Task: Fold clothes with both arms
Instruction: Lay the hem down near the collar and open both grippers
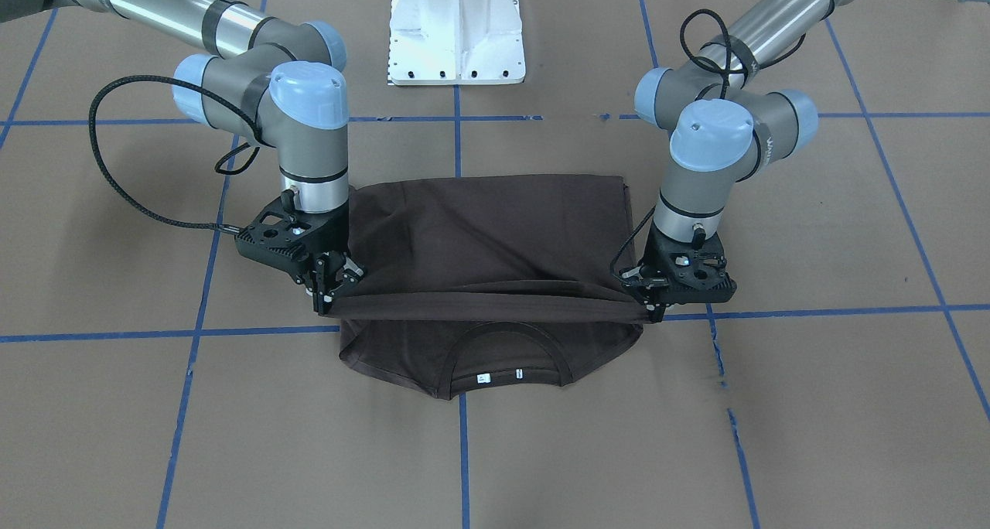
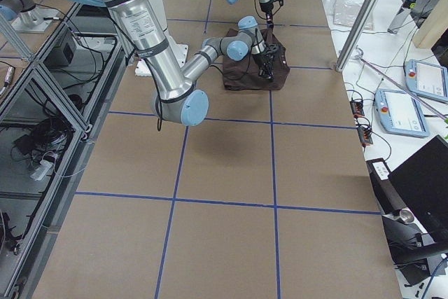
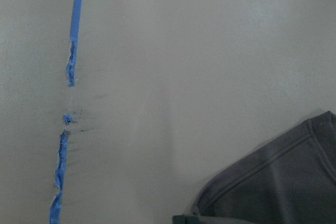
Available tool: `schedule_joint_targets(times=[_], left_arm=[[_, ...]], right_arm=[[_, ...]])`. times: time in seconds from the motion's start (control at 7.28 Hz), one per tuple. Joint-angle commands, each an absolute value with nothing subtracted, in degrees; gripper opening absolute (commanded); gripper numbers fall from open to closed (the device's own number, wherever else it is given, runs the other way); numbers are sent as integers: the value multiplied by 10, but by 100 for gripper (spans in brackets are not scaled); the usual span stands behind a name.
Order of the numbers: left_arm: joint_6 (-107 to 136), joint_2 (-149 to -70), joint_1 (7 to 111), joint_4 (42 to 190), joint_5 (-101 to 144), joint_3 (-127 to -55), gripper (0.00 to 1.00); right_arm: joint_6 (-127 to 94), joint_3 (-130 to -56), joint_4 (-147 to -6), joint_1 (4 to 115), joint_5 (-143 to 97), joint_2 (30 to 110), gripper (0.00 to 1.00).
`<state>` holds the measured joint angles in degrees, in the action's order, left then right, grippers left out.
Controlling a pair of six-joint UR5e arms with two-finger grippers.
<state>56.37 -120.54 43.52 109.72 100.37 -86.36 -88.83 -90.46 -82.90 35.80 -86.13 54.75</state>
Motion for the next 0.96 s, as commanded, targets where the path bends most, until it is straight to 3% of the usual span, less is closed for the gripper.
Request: schedule_joint_targets(times=[0.0,0.14,0.27,0.82], left_arm=[[561,-1205,436,1098,1004,-864,0],[560,-1204,436,1099,1005,-864,4],[521,-1200,436,1099,1005,-867,99],[495,-1096,432,1155,1026,-970,100]], right_arm=[[-882,-880,-827,362,-867,536,0],[-881,-875,-827,360,-867,535,26],[-861,-868,-827,358,-863,533,99],[-744,-901,-824,403,-955,538,100]])
